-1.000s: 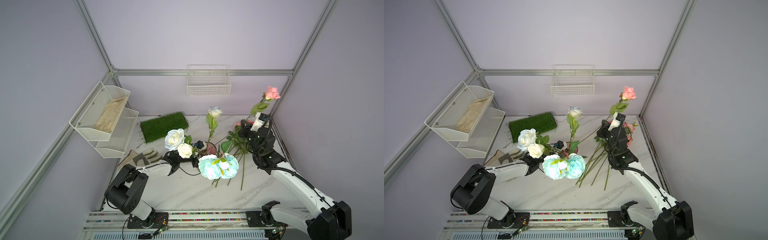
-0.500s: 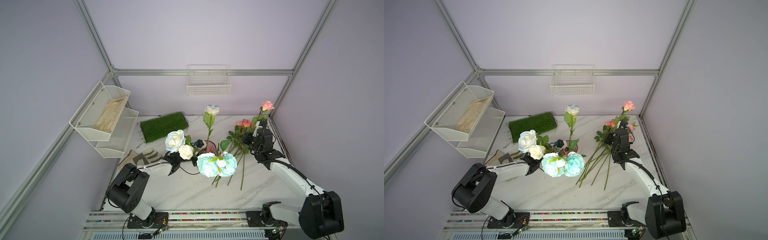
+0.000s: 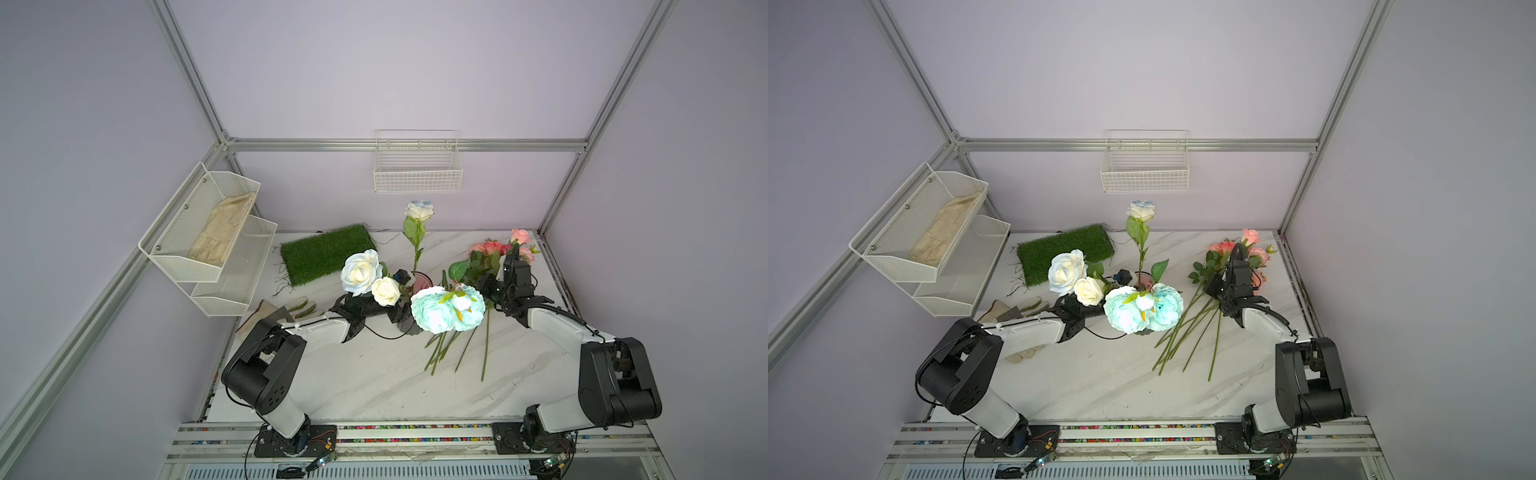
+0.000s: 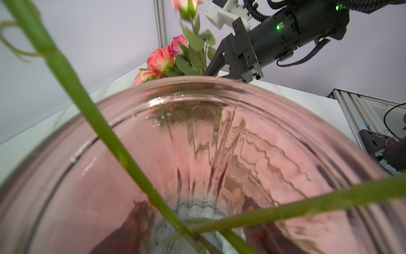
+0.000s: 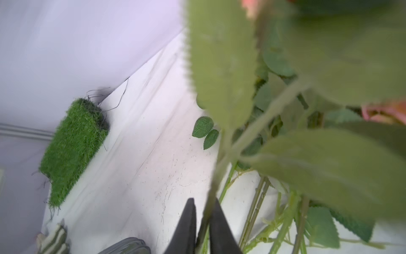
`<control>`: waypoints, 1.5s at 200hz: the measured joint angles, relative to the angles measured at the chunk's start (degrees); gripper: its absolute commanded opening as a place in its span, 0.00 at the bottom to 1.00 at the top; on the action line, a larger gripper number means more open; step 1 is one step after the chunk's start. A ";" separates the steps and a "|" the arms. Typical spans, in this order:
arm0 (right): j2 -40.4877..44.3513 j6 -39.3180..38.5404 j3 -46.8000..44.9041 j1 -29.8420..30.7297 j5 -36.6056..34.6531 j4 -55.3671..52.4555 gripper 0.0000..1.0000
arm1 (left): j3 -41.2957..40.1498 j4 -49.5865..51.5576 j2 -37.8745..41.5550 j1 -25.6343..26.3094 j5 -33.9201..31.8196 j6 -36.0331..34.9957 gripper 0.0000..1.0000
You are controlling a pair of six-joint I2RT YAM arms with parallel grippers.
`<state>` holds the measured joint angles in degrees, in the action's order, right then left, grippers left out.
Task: Pick out pink flowers from the vase
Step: Place the flower at the center of the board, then reset both arms
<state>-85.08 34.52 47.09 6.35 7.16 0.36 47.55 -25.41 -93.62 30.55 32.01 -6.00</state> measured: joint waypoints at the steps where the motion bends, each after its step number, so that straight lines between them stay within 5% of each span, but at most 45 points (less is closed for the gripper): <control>1: -0.04 -0.02 -0.02 0.00 0.00 0.00 0.24 | 0.02 0.00 0.00 0.00 -0.04 0.00 0.23; 59: -0.26 0.90 -2.01 -0.20 0.26 1.40 0.29 | 0.55 4.42 -0.13 -0.04 -2.45 0.90 0.74; 65: -0.26 0.98 -2.19 -0.20 0.26 1.44 0.29 | 0.57 5.18 -0.13 -0.09 -2.60 0.90 0.97; 68: -0.26 0.98 -2.29 -0.20 0.28 1.46 0.29 | 0.57 5.60 -0.13 -0.13 -2.73 0.85 1.00; 228: 0.48 0.04 -2.80 -0.20 1.22 2.69 0.30 | 0.57 13.14 7.98 -0.15 -7.89 0.17 1.00; 300: 4.70 -3.37 -2.73 -0.96 -5.79 2.54 0.33 | -2.05 17.27 18.91 -0.33 -15.26 0.39 1.00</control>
<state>-80.38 31.16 44.36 5.39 1.37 2.90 45.50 -8.14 -74.72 30.22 16.75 -5.61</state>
